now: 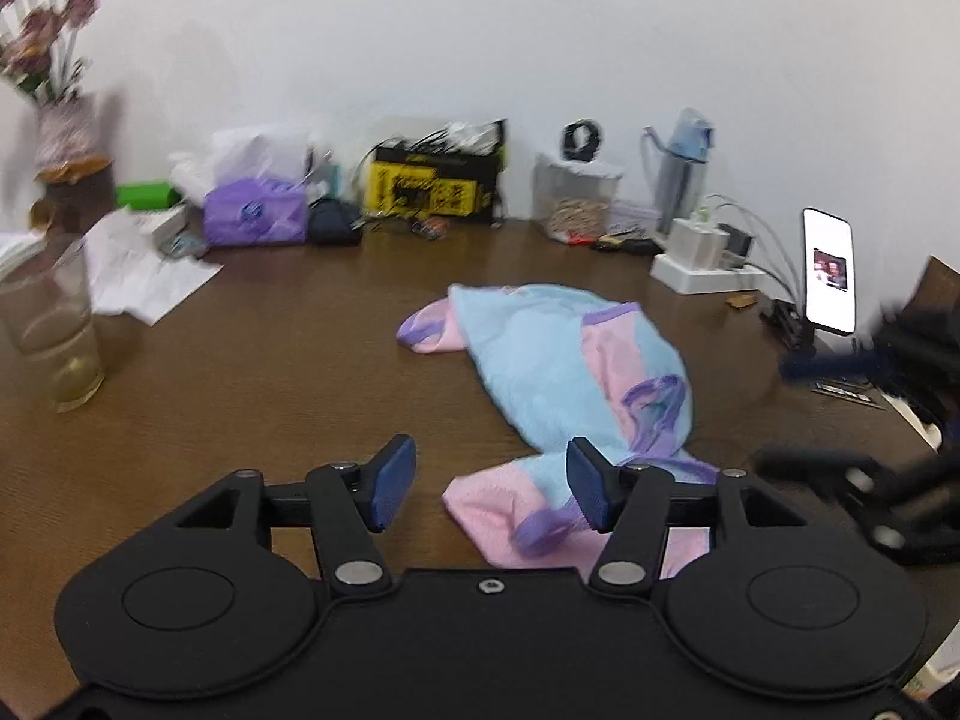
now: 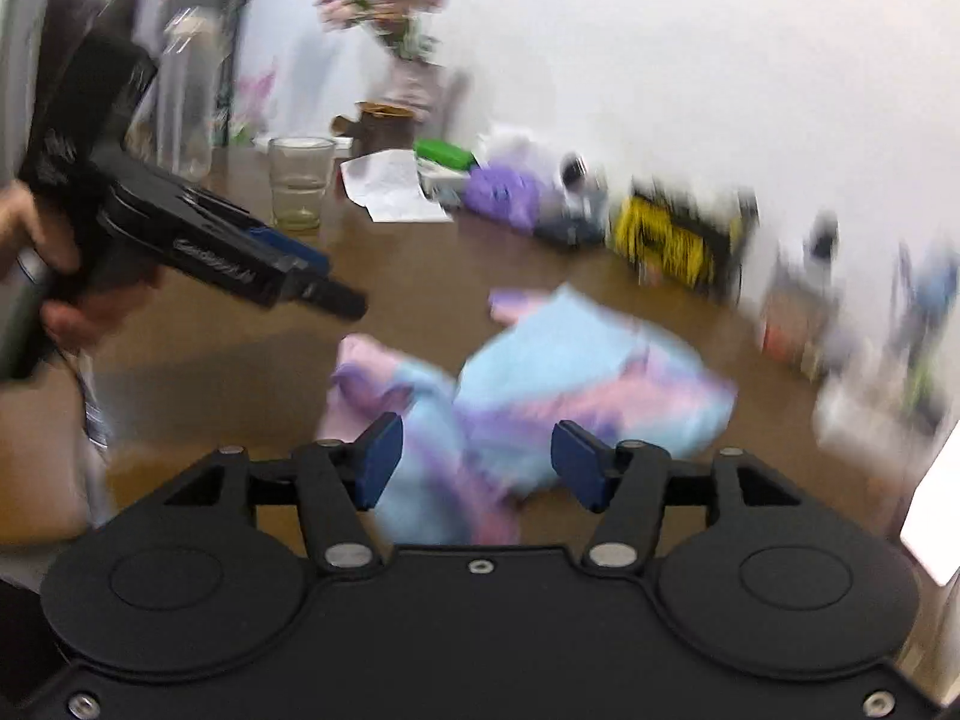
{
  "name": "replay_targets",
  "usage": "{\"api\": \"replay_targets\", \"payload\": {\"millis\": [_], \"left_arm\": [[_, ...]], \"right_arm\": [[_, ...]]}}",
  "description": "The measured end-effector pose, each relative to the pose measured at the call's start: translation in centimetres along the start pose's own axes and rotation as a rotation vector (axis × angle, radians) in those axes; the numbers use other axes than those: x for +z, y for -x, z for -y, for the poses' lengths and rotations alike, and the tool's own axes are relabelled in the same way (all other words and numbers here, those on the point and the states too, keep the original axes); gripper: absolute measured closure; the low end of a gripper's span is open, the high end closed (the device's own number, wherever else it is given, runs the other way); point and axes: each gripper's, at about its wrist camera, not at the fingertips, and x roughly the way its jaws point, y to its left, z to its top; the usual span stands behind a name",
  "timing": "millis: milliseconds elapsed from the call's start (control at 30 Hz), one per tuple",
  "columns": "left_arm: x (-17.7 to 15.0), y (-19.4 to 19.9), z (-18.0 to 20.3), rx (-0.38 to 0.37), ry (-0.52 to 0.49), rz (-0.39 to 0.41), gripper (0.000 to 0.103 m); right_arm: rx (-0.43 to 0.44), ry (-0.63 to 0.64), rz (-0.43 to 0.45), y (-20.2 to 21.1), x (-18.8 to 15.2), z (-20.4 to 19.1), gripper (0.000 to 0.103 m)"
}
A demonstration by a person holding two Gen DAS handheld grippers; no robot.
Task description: Fold clothes
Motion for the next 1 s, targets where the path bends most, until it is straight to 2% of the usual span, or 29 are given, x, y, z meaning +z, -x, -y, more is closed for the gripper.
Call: {"api": "replay_targets", "payload": {"millis": [67, 167, 200, 233, 267, 433, 467, 500, 533, 600, 633, 667, 733, 800, 833, 867, 933, 1000], "left_arm": [[-0.5, 0.3, -0.5, 0.029, 0.025, -0.004, 0.046], [-1.4, 1.0, -1.1, 0.087, 0.078, 0.003, 0.045], [-1.7, 1.2, -1.1, 0.102, 0.092, 0.008, 0.045], [-1.8, 1.3, -1.2, 0.110, 0.102, 0.013, 0.045], [-1.9, 1.5, -1.2, 0.114, 0.110, 0.018, 0.044], [-2.3, 1.7, -1.1, 0.099, 0.140, 0.017, 0.042], [-2.4, 1.7, -1.0, 0.098, 0.136, 0.015, 0.042], [-2.5, 1.6, -0.7, 0.100, 0.132, 0.011, 0.042], [-2.6, 1.4, -0.6, 0.103, 0.130, 0.007, 0.041], [-2.8, 1.0, 0.1, 0.119, 0.151, -0.009, 0.041], [-2.8, 0.9, 0.3, 0.119, 0.156, -0.010, 0.041], [-2.7, 0.6, 1.2, 0.090, 0.168, -0.009, 0.041], [-2.3, 0.3, 3.7, -0.014, 0.164, 0.008, 0.041], [-1.8, 0.2, 6.5, -0.111, 0.158, 0.036, 0.037], [-1.7, 0.0, 7.7, -0.106, 0.169, 0.046, 0.029], [-1.6, -0.2, 8.9, -0.086, 0.183, 0.053, 0.026], [-1.7, -0.8, 10.2, -0.035, 0.196, 0.060, 0.026], [-1.9, -1.9, 11.6, 0.055, 0.192, 0.083, 0.026]], "right_arm": [[0.016, 0.262, 0.027, -2.1, 0.9, -1.6, 0.039], [0.111, 0.570, 0.000, -4.7, 1.0, -3.9, 0.041], [0.114, 0.589, -0.001, -4.7, 1.1, -4.3, 0.041], [0.124, 0.729, 0.010, -5.8, 0.8, -5.4, 0.041], [0.122, 0.794, 0.014, -6.4, 0.7, -5.8, 0.041], [0.164, 0.925, 0.015, -8.1, 1.1, -6.8, 0.042], [0.157, 0.955, 0.011, -8.6, 1.1, -7.0, 0.055], [0.149, 0.987, 0.006, -9.1, 1.0, -7.3, 0.079], [0.128, 0.926, 0.000, -9.5, 1.5, -6.6, 0.094], [0.084, 0.785, -0.012, -10.2, 2.7, -5.1, 0.096], [0.074, 0.615, -0.030, -10.2, 3.8, -3.0, 0.096], [0.085, 0.447, -0.046, -9.8, 4.9, -1.0, 0.096], [0.105, 0.162, -0.061, -8.7, 6.3, 2.8, 0.096], [0.084, -0.002, -0.038, -7.2, 6.9, 5.7, 0.096], [0.070, -0.054, -0.027, -6.5, 7.1, 6.6, 0.096], [0.059, -0.109, -0.008, -5.6, 7.2, 7.7, 0.096], [0.047, -0.180, 0.019, -4.2, 7.5, 9.0, 0.096], [0.022, -0.197, 0.043, -2.9, 7.4, 9.5, 0.096]]}}
